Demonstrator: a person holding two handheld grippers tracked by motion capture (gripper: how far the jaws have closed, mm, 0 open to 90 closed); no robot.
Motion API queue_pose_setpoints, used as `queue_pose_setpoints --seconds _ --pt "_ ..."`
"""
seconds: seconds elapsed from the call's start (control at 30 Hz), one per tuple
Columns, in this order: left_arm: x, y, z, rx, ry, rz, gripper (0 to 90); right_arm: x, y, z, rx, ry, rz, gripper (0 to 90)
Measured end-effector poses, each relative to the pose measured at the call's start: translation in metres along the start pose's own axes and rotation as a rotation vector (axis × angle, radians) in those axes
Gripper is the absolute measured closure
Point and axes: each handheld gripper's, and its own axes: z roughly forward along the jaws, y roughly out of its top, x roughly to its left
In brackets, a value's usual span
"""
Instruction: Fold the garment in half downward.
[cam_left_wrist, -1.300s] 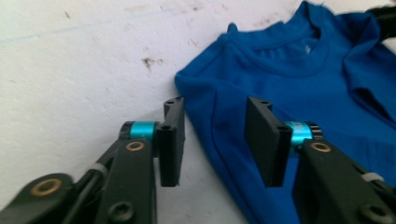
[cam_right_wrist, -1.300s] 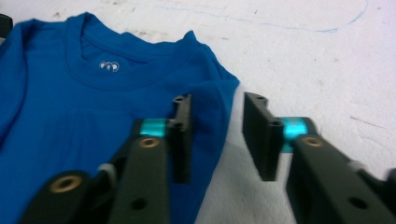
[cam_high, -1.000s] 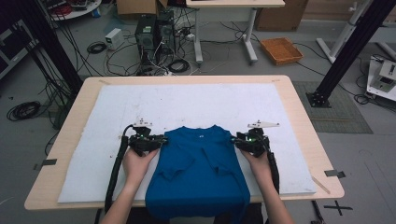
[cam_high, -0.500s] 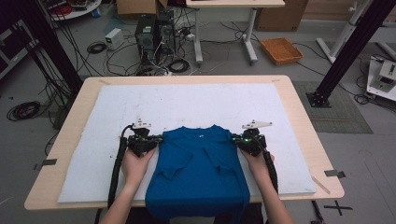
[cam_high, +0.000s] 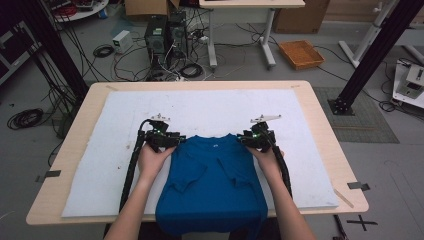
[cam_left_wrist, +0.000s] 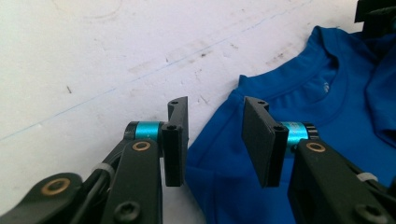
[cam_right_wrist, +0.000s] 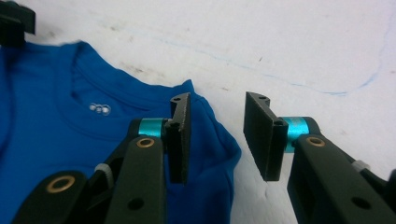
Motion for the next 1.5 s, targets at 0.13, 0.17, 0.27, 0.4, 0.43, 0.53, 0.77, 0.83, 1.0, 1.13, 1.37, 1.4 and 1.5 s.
queue_pose_setpoints --seconds 0.13,0.17,0.27,0.4,0.43,0.53,0.77,0.83,1.0,1.13,1.37,1.4,1.5 --pt "0.003 -0.001 0.005 0.038 -0.017 -0.007 63.9 0.003 0.004 0.009 0.024 -0.010 -0.021 62.4" --pt "0.003 -0.001 0.005 0.038 -0.017 -0.007 64.8 0.003 0.004 0.009 0.024 -0.010 -0.021 62.4" --pt "0.002 -0.001 0.005 0.057 0.007 0.021 66.5 0.003 0.004 0.012 0.050 -0.022 -0.028 62.4" --pt "-0.004 -0.001 0.006 0.067 0.028 0.071 65.9 0.003 0.003 0.015 0.059 -0.026 -0.032 63.2" --pt "-0.004 -0.001 0.006 0.067 0.028 0.071 65.9 0.004 0.003 0.015 0.065 -0.018 -0.035 63.2" --pt "-0.006 -0.001 0.005 0.083 0.016 0.088 65.2 0.006 0.002 0.017 0.081 -0.022 -0.055 63.2" --pt "-0.011 -0.002 0.006 0.095 0.064 0.185 73.6 0.006 0.002 0.018 0.078 -0.025 -0.060 66.7" --pt "-0.012 -0.002 0.006 0.091 0.087 0.209 79.0 0.006 0.002 0.018 0.079 -0.029 -0.064 70.1" --pt "-0.012 -0.004 0.006 0.067 0.087 0.225 87.5 0.006 0.001 0.017 0.070 -0.031 -0.073 83.5" --pt "-0.009 -0.003 0.004 0.036 0.081 0.211 87.9 0.004 0.002 0.015 0.046 -0.014 -0.071 88.9" --pt "0.001 -0.001 0.004 -0.007 0.088 0.181 88.0 -0.003 0.005 0.018 0.012 -0.014 -0.060 89.8" --pt "0.007 0.003 0.005 -0.012 0.091 0.169 88.0 -0.008 0.008 0.020 -0.011 0.001 -0.041 89.8" --pt "0.012 0.009 0.007 -0.033 0.089 0.153 88.0 -0.013 0.013 0.023 -0.011 -0.003 -0.031 89.7"
